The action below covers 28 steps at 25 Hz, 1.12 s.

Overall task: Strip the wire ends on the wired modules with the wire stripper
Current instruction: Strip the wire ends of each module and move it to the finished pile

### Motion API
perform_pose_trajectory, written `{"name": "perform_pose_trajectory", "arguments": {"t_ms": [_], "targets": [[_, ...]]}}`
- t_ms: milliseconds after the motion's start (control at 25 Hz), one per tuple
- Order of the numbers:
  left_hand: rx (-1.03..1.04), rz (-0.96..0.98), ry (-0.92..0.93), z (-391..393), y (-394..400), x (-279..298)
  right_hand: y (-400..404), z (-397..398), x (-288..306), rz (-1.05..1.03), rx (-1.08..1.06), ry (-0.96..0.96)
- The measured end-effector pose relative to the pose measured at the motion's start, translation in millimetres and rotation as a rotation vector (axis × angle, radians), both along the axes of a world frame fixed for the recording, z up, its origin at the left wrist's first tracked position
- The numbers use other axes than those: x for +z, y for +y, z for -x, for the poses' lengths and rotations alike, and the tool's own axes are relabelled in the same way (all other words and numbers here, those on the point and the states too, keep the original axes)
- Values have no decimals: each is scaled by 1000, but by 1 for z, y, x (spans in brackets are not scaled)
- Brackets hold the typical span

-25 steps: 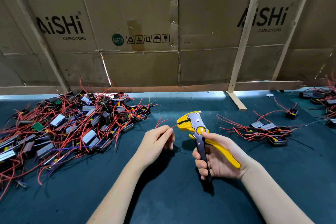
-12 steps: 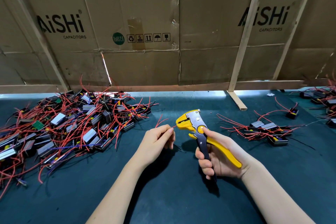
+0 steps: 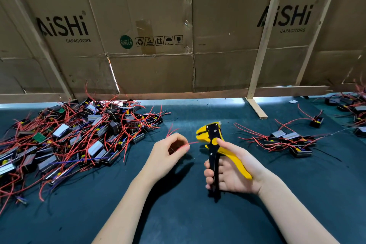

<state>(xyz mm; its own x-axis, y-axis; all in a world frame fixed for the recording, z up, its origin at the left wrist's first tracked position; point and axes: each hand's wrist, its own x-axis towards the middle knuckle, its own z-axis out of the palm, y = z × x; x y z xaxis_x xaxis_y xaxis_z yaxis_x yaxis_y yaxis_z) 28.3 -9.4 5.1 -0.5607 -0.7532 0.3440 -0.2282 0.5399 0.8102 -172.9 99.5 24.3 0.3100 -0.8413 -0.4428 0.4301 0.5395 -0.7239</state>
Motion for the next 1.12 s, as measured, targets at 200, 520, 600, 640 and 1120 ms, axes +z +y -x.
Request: {"name": "perform_pose_trajectory", "arguments": {"t_ms": [200, 520, 600, 640, 1120], "targets": [[169, 219, -124, -17, -8, 4, -4, 1, 2, -108, -153, -86], [296, 272, -12, 34, 4, 63, -6, 2, 0, -122, -165, -99], [43, 166, 68, 63, 20, 85, -6, 2, 0, -124, -168, -116], [-54, 144, 56, 71, 26, 90, -5, 1, 0, -128, -170, -129], [1030, 377, -332, -68, -86, 56, -6, 1, 1, -128, -161, -67]]}}
